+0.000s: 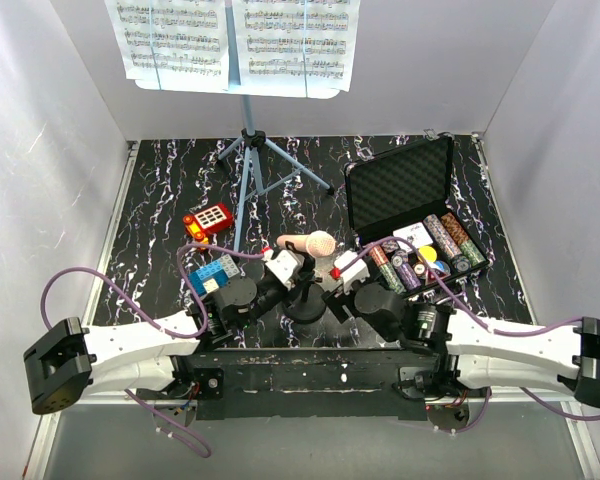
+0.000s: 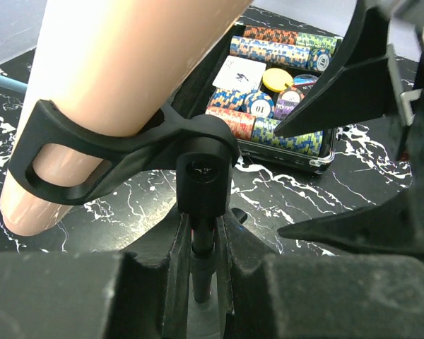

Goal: Pack up the instrument practice props
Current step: Unscrew the knob on the microphone stand.

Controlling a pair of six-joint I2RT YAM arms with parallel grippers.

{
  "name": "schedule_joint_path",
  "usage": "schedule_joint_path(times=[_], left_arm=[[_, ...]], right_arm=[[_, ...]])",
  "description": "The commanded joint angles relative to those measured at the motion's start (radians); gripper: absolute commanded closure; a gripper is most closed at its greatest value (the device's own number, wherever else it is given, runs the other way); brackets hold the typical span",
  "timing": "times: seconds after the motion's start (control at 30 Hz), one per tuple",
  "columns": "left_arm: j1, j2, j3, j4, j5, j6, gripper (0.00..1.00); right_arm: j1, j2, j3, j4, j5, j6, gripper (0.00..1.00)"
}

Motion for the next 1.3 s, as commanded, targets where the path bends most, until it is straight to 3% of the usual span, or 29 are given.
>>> schedule_joint_path(times=[0.0, 0.1, 0.23, 0.33, 0.6, 1.0, 1.27], left_arm=[[-0.005, 0.014, -0.03, -0.05, 0.024, -0.005, 1.0], [-0.007, 0.031, -0.037, -0.037, 0.028, -0.044, 0.99], [-0.007, 0.051, -0.027, -0.065, 0.043, -0.065, 0.71], [-0.007, 0.046, -0.027, -0.086, 0.04, -0.079, 0.59], [-0.007, -0.023, -0.027, -0.152, 0.013, -0.098, 0.43], [-0.007, -0.154, 0.012, -0.309, 0.014, -0.114, 0.33], [-0.007, -0.224, 0.004, -0.36, -0.059, -0.231, 0.27]], right_arm=[[-0.001, -0.083, 0.031, -0.082, -0.019, 0.146, 0.1], [-0.003, -0.1, 0.043, -0.12, -0.013, 0.186, 0.1], [-0.004, -0.109, 0.055, -0.143, -0.01, 0.226, 0.1], [-0.003, -0.12, 0.052, -0.145, -0.007, 0.246, 0.1], [-0.004, -0.16, 0.038, -0.161, 0.007, 0.267, 0.1], [-0.006, -0.195, 0.024, -0.177, 0.007, 0.301, 0.09], [-0.021, -0.211, 0.02, -0.188, 0.008, 0.364, 0.09]])
